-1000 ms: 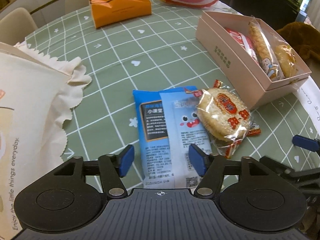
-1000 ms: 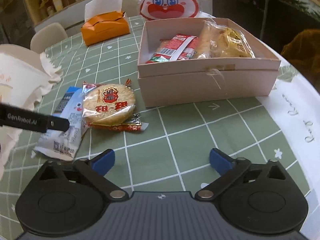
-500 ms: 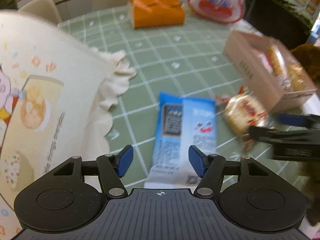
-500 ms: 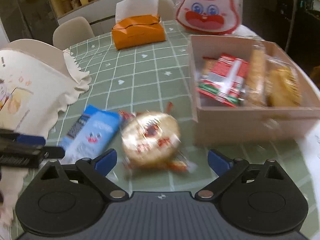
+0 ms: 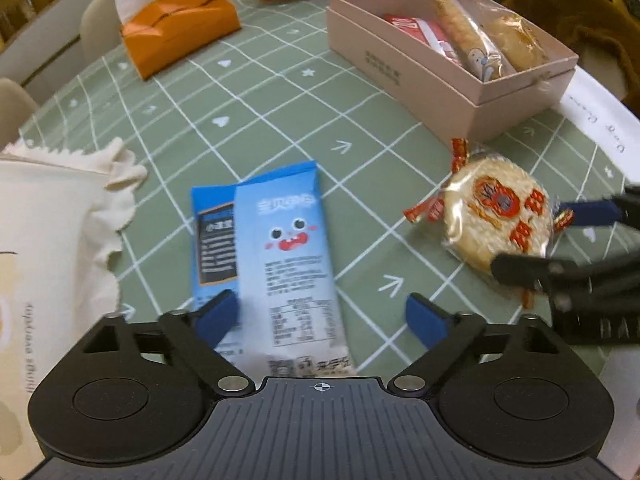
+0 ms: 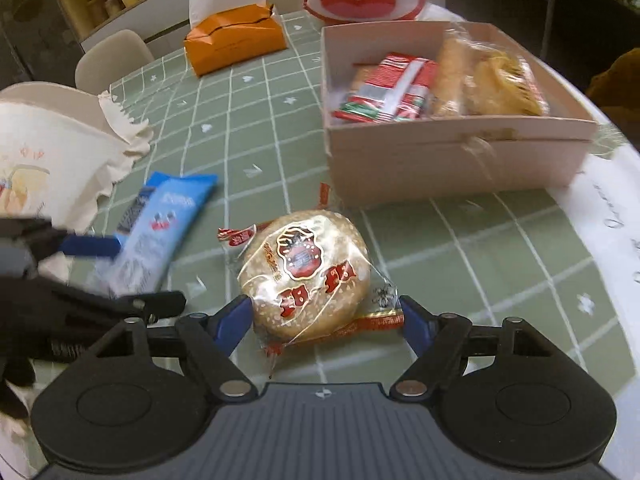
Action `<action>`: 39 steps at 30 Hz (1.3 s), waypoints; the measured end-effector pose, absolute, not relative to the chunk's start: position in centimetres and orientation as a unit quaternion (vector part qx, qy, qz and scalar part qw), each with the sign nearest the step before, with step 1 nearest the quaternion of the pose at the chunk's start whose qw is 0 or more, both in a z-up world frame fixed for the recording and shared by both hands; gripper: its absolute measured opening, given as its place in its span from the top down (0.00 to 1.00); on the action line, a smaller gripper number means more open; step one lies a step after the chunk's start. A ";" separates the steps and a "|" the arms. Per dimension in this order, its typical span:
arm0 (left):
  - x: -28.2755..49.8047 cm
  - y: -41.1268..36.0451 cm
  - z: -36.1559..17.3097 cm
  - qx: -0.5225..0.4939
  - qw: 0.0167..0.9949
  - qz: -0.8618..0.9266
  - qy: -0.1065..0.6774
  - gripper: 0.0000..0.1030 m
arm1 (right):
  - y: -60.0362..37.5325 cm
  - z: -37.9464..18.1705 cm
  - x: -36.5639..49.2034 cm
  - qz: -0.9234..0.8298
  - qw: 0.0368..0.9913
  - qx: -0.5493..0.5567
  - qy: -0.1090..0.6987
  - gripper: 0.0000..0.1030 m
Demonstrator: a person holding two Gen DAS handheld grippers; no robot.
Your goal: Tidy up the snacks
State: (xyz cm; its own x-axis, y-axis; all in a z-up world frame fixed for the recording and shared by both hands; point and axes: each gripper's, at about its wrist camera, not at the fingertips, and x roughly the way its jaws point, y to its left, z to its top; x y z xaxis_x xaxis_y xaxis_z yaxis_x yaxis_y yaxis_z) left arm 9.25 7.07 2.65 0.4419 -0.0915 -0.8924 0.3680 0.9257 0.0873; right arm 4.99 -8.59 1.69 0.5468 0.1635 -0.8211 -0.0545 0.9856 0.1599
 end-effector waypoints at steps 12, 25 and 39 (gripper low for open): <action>12.2 11.4 2.8 0.045 0.853 -0.071 0.515 0.17 | -8.3 1.3 3.7 0.046 0.884 0.041 0.464 0.16; 11.1 11.4 3.2 0.039 0.853 -0.108 0.509 0.22 | -7.9 1.9 2.2 0.049 0.893 0.015 0.447 0.13; 3.8 10.8 5.4 0.039 0.837 -0.178 0.516 0.22 | -5.2 1.2 6.5 0.087 0.884 -0.057 0.456 0.15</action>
